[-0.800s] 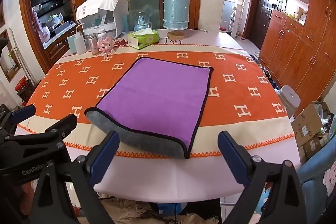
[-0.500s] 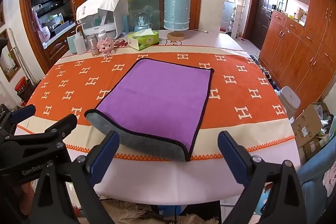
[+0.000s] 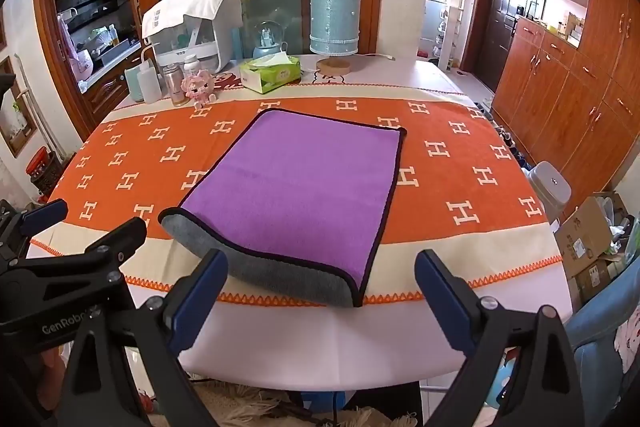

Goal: Fold towel

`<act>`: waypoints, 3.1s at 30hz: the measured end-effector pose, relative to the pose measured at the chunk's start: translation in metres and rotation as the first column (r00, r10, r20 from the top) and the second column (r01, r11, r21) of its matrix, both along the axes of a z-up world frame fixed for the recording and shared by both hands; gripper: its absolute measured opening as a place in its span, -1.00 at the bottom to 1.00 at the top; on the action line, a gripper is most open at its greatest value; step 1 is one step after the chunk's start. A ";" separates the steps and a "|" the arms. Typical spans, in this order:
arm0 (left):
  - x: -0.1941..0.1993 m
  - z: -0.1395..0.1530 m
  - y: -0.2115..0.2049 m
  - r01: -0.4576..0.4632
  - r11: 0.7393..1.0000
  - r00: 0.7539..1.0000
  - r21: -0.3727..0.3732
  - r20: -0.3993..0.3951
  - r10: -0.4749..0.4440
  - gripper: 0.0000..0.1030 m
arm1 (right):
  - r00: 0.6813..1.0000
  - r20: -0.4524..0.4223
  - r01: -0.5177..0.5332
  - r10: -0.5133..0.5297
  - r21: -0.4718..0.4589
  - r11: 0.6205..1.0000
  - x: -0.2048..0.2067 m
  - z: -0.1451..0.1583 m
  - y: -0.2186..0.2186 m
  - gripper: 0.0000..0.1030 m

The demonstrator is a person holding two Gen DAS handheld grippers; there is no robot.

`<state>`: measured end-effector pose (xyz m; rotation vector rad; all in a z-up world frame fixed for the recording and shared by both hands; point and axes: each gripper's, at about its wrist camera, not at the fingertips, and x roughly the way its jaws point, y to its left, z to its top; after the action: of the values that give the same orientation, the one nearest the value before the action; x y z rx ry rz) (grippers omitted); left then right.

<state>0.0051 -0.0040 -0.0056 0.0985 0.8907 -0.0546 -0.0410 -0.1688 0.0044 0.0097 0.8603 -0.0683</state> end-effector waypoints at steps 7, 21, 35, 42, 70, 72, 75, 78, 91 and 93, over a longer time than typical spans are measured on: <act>0.002 -0.001 -0.001 0.010 1.000 1.000 0.004 -0.005 -0.010 0.99 | 1.000 -0.005 0.004 -0.004 0.004 1.000 -0.001 -0.004 -0.004 0.85; 0.003 -0.004 -0.001 0.012 1.000 1.000 0.005 -0.013 -0.011 0.99 | 1.000 -0.016 0.012 -0.011 0.010 1.000 0.003 -0.009 -0.007 0.85; 0.004 -0.006 -0.002 0.012 1.000 1.000 0.006 -0.015 -0.012 0.99 | 1.000 -0.018 0.011 -0.011 0.009 1.000 0.004 -0.010 -0.007 0.85; 0.004 -0.006 -0.002 0.012 1.000 1.000 0.005 -0.018 -0.012 0.99 | 1.000 -0.020 0.010 -0.010 0.012 1.000 0.004 -0.011 -0.008 0.85; 0.012 -0.012 -0.002 0.031 1.000 0.999 -0.001 -0.034 -0.031 0.99 | 0.999 -0.037 0.022 -0.021 0.014 1.000 0.008 -0.017 -0.003 0.85; 0.014 -0.012 -0.002 0.037 0.999 0.999 -0.002 -0.036 -0.037 0.99 | 0.999 -0.041 0.026 -0.025 0.016 1.000 0.009 -0.017 -0.004 0.85; 0.018 -0.011 -0.002 0.050 0.999 0.998 -0.009 -0.034 -0.050 0.99 | 0.998 -0.049 0.031 -0.030 0.017 0.999 0.011 -0.018 -0.004 0.85; 0.021 -0.010 -0.002 0.064 0.998 0.998 -0.012 -0.024 -0.064 0.99 | 0.998 -0.054 0.041 -0.040 0.020 0.999 0.013 -0.018 -0.006 0.85; 0.042 -0.016 -0.008 0.174 0.983 0.985 0.054 0.001 -0.174 0.99 | 0.998 -0.023 0.066 -0.065 0.041 0.997 0.024 -0.015 -0.025 0.85; 0.048 -0.021 -0.008 0.206 0.977 0.978 0.055 -0.018 -0.205 0.99 | 0.997 -0.019 0.070 -0.069 0.026 0.997 0.025 -0.017 -0.027 0.85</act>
<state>0.0529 -0.0121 -0.0267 0.2437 0.8924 -0.2235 -0.0156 -0.1958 -0.0129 0.0641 0.8788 -0.1223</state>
